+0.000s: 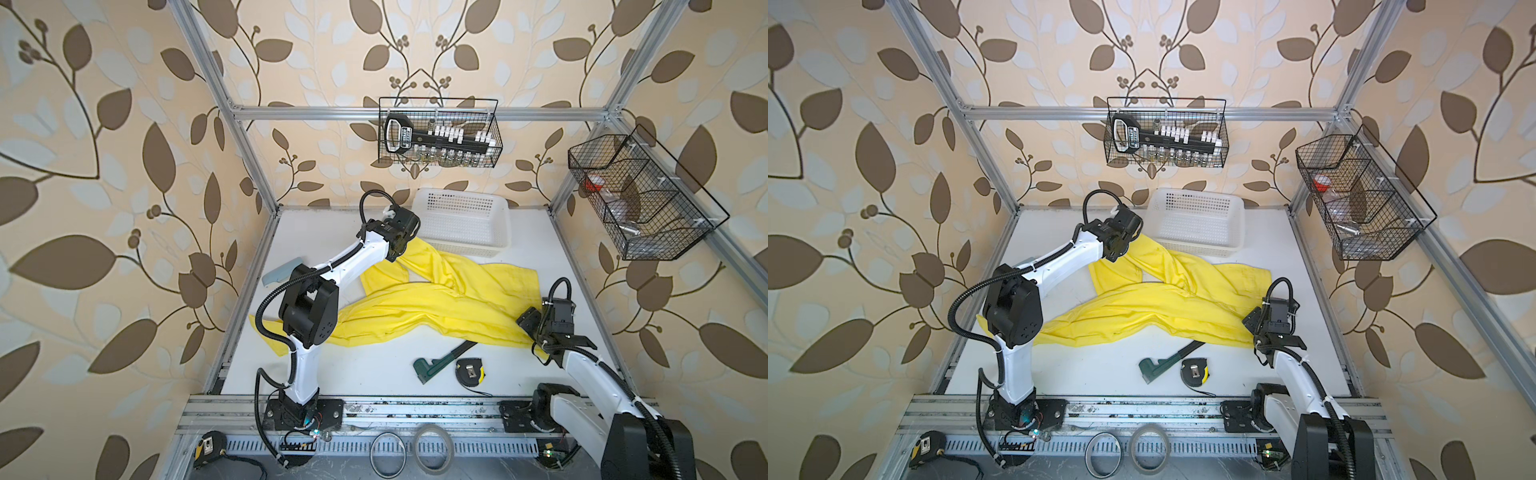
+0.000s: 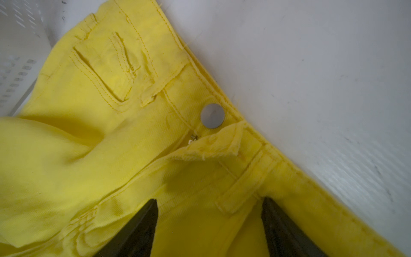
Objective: Fold and stack the trousers
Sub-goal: Flatten out the trousers at the center of the table.
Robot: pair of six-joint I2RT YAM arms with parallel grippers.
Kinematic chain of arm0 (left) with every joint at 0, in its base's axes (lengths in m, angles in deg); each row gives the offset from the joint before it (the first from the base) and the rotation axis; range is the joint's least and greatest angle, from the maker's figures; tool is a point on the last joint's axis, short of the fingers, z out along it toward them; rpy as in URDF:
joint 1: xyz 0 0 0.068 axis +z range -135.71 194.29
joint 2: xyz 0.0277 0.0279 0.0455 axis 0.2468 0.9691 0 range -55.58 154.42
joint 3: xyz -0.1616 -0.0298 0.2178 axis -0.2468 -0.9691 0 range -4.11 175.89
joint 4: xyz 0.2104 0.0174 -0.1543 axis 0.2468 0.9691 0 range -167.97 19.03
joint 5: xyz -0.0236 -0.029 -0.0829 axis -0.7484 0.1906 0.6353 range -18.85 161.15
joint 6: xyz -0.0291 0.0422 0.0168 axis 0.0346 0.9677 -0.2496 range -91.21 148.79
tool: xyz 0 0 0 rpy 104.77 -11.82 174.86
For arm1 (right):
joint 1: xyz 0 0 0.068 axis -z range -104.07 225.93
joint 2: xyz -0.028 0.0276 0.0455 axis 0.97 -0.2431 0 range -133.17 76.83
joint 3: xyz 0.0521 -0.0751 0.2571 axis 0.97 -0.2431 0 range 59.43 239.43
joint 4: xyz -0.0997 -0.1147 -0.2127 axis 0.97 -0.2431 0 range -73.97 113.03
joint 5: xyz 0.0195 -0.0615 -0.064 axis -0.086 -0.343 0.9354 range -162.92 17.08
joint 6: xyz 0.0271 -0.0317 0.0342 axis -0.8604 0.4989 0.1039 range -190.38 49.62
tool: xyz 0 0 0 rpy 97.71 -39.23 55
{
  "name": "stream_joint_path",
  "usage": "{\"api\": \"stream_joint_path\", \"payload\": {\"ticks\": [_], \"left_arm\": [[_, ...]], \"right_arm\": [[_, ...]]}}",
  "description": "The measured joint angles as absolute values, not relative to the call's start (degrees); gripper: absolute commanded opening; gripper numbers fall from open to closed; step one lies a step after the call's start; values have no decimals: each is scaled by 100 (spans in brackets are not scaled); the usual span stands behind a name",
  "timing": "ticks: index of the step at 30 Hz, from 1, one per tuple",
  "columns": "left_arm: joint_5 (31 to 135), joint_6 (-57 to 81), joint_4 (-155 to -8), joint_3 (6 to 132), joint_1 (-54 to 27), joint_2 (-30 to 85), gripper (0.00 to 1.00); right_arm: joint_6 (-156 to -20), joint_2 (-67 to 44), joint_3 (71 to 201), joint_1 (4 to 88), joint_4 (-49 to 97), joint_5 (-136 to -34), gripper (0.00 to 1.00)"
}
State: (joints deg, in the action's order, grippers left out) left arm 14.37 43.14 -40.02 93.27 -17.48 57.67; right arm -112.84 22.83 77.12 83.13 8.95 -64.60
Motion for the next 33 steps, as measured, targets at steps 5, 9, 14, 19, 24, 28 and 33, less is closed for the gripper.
{"api": "stream_joint_path", "payload": {"ticks": [5,9,14,19,24,28,33], "left_arm": [[915,5306,-4773,9071,-1713,5767,1],[1116,5282,-4769,9071,-1792,5767,7],[1686,4768,-4185,9139,-1884,5806,27],[2690,3839,-3562,9183,-1916,5806,78],[3498,3061,-2824,9194,-1910,5730,86],[4167,2216,-2480,8899,-1897,5192,86],[4873,1300,-2507,7710,-1757,4014,84]], "right_arm": [[-11284,2320,7708,8315,860,-6434,75],[-11284,2327,7702,8313,857,-6432,75],[-11279,2381,7699,8315,803,-6410,75],[-11231,2478,7702,8315,667,-6322,76],[-11161,2550,7817,8320,475,-6285,76],[-11082,2703,7999,8322,344,-6283,76],[-11032,2799,8171,8130,287,-6338,77]]}}
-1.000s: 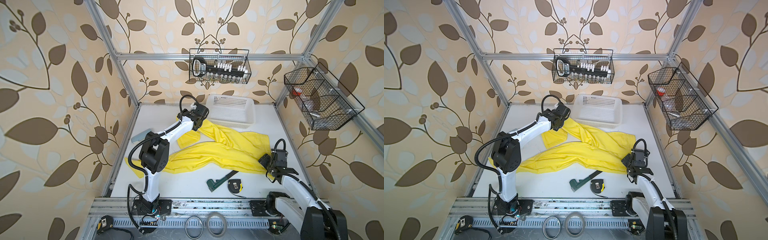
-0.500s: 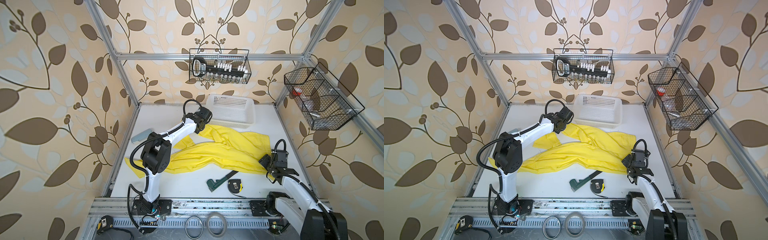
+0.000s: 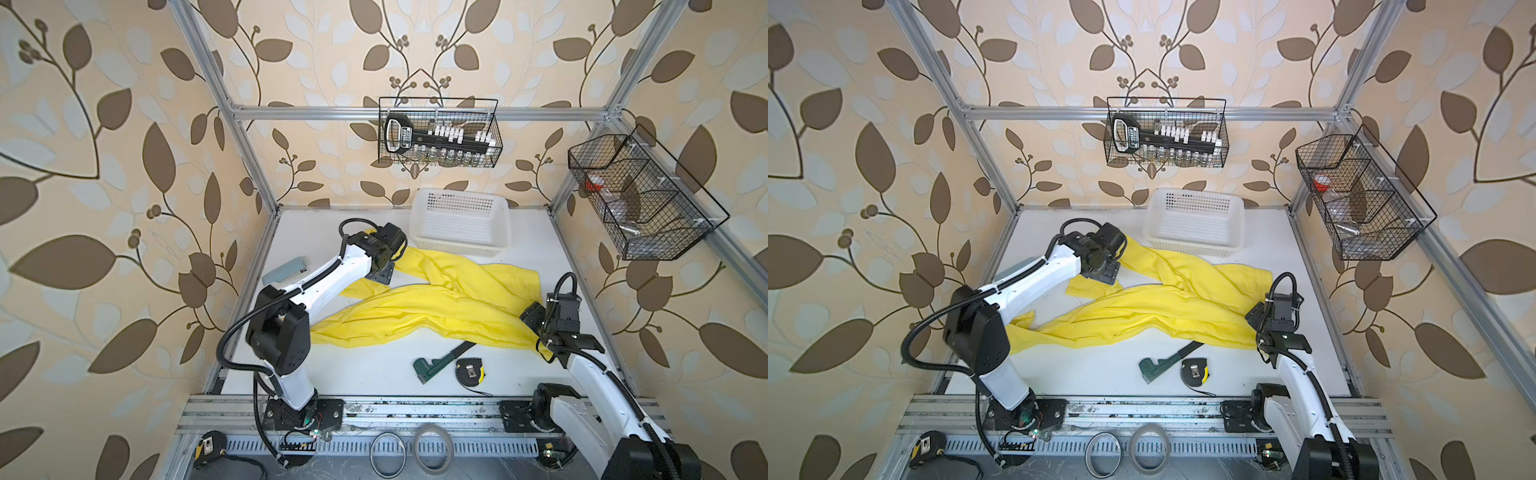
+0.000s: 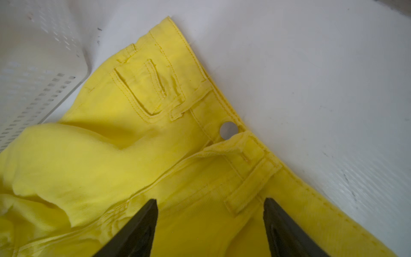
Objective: Fold and stack the trousers
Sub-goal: Flatten out the trousers at the center of the table.
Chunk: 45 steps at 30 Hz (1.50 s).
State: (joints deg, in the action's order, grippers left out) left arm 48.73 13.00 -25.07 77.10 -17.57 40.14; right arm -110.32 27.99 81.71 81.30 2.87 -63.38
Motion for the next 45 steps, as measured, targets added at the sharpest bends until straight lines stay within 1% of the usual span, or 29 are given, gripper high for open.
{"api": "stream_joint_path", "payload": {"ticks": [3,7,13,17,20,28,31,34,35,41,45], "left_arm": [[5131,932,-2566,7292,-1479,3944,84],[5177,594,-2810,7032,-1053,4416,84],[5273,240,-3239,7006,-550,5041,84],[5317,67,-3385,7006,-476,5347,80],[5374,-42,-3510,7006,-432,5476,73],[5614,-239,-3895,6890,-249,5500,41],[5667,-274,-4117,6752,-174,5443,19],[5706,-222,-4257,6645,-72,5395,2],[5704,-198,-4253,6645,-54,5393,0],[5542,-93,-4107,6663,145,5391,0],[5275,34,-3704,6757,438,5391,0]], "right_arm": [[-10969,2753,8359,7754,248,-6353,77],[-10820,2648,8670,7424,337,-6375,78],[-10680,2432,8849,7146,527,-6491,78],[-10628,2296,8849,7056,549,-6550,79],[-10608,2204,8849,7032,589,-6574,79],[-10519,2021,8849,7030,654,-6563,78],[-10468,1949,8849,7028,632,-6458,79],[-10407,1925,8847,7030,565,-6320,79],[-10387,1927,8847,7030,551,-6281,79],[-10328,1977,8840,7059,383,-6117,78],[-10328,2119,8792,7083,289,-6099,78]]}}
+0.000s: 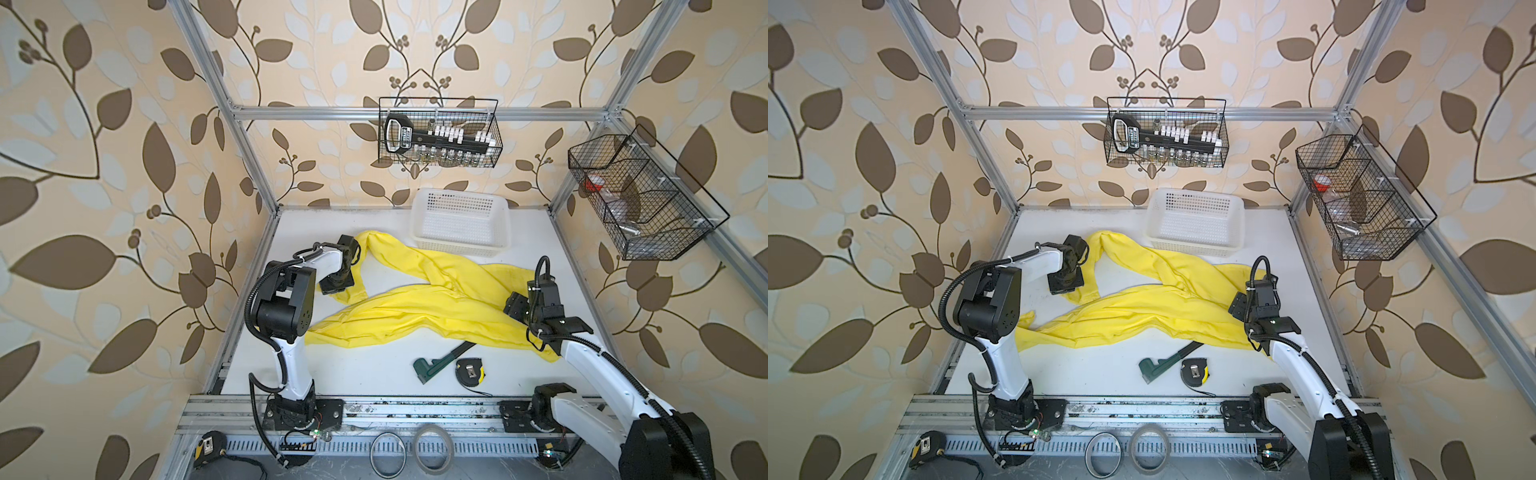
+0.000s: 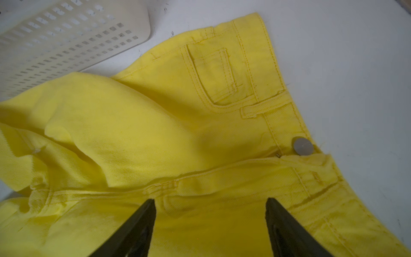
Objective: Fold and stack the trousers
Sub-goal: Flatten out the trousers at the center of the table.
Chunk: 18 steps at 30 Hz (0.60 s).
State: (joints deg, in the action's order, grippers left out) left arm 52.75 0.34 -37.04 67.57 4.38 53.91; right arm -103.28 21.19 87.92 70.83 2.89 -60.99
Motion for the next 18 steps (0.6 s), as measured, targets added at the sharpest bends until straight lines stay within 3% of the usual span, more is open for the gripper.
{"api": "stream_joint_path", "payload": {"ticks": [10,18], "left_arm": [[3710,825,-2520,8079,870,5334,0],[2478,1383,-1947,8149,1443,5288,3]], "right_arm": [[-10339,2143,8630,7389,167,-6067,79],[-10401,2246,8534,7861,92,-6104,79]]}}
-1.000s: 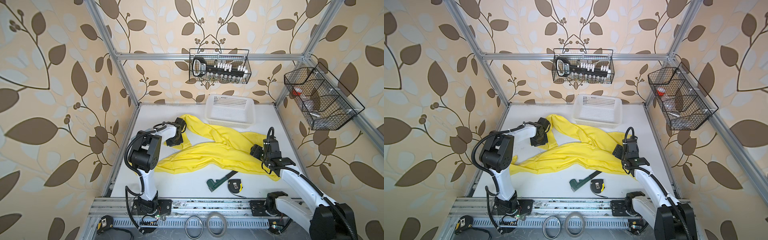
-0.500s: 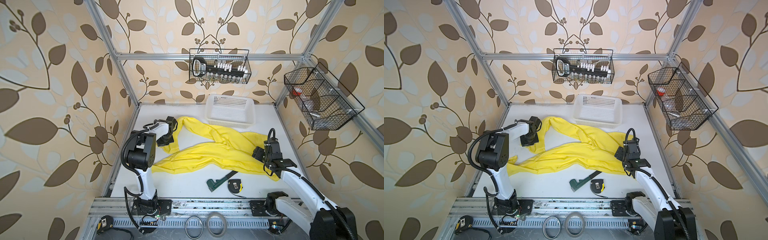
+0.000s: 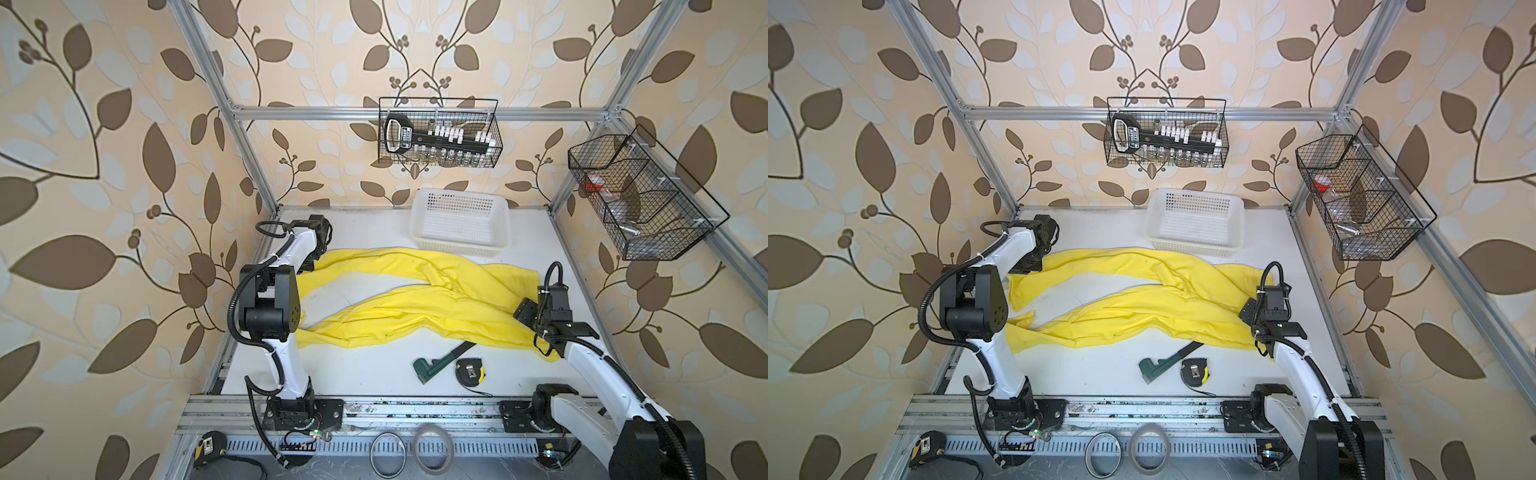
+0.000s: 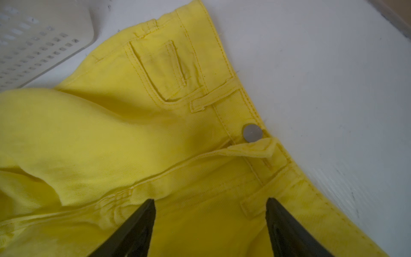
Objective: Fold and stack the trousers
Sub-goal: Flatten out the trousers at the center of the table.
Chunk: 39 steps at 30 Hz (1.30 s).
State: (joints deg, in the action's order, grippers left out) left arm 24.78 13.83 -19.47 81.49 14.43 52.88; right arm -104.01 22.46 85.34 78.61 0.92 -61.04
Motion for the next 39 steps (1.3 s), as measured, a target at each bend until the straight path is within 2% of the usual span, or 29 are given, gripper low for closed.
{"api": "stream_joint_path", "payload": {"ticks": [1,5,9,12,14,15,21,25,31,39], "left_arm": [[2349,1416,-1886,8153,1476,5277,7],[2239,1496,-1672,8247,1509,5196,13],[2475,1555,-1600,8263,1504,4952,37],[2825,1562,-1558,8263,1502,4670,48],[3212,1586,-1534,8263,1502,4431,60],[3413,1571,-1538,8260,1502,4320,62],[5212,1514,-1777,8107,1367,3653,73],[6132,1407,-2109,7788,735,3507,73],[6823,1066,-2723,7463,-80,3896,73],[6960,655,-3545,7607,-937,5039,73]], "right_arm": [[-10405,2274,8512,7920,66,-6117,79],[-10394,2373,8493,8025,-19,-6141,79],[-10230,2425,8755,8025,-211,-6139,78],[-9985,2294,9264,8029,-235,-6165,79],[-9719,1986,9660,8031,-113,-6222,79],[-9579,1802,9804,8031,-32,-6244,79],[-8844,478,10309,8103,208,-6294,79],[-8536,-261,10558,8147,245,-6298,79],[-8289,-1100,10982,8329,368,-6392,76],[-8160,-2047,11293,8482,464,-6609,73]]}}
